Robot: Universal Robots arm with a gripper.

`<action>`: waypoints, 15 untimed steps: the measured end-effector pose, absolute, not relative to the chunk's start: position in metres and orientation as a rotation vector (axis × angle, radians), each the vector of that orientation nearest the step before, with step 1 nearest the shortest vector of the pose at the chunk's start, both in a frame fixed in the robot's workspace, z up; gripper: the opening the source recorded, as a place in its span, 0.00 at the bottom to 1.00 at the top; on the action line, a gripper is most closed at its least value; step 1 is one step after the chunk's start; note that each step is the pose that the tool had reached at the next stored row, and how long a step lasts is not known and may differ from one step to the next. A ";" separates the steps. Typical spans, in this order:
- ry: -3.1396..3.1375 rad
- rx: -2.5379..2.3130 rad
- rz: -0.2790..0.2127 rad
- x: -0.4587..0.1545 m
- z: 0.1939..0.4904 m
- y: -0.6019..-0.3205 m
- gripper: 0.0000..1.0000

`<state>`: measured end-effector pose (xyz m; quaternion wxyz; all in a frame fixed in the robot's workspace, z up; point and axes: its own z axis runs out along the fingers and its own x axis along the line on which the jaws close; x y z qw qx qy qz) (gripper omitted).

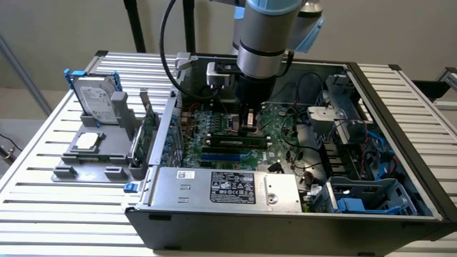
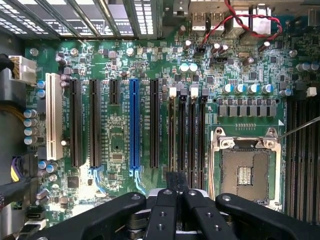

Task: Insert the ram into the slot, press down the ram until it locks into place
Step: 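Press down the ram until it locks into place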

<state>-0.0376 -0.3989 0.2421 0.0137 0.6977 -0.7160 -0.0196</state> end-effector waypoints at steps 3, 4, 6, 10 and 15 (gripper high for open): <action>-2.232 2.175 -0.056 -0.038 0.240 -0.398 0.11; -2.233 2.176 -0.055 -0.039 0.240 -0.398 0.11; -2.235 2.177 -0.051 -0.039 0.238 -0.397 0.11; -2.236 2.179 -0.048 -0.040 0.235 -0.396 0.11; -2.237 2.180 -0.046 -0.040 0.230 -0.396 0.11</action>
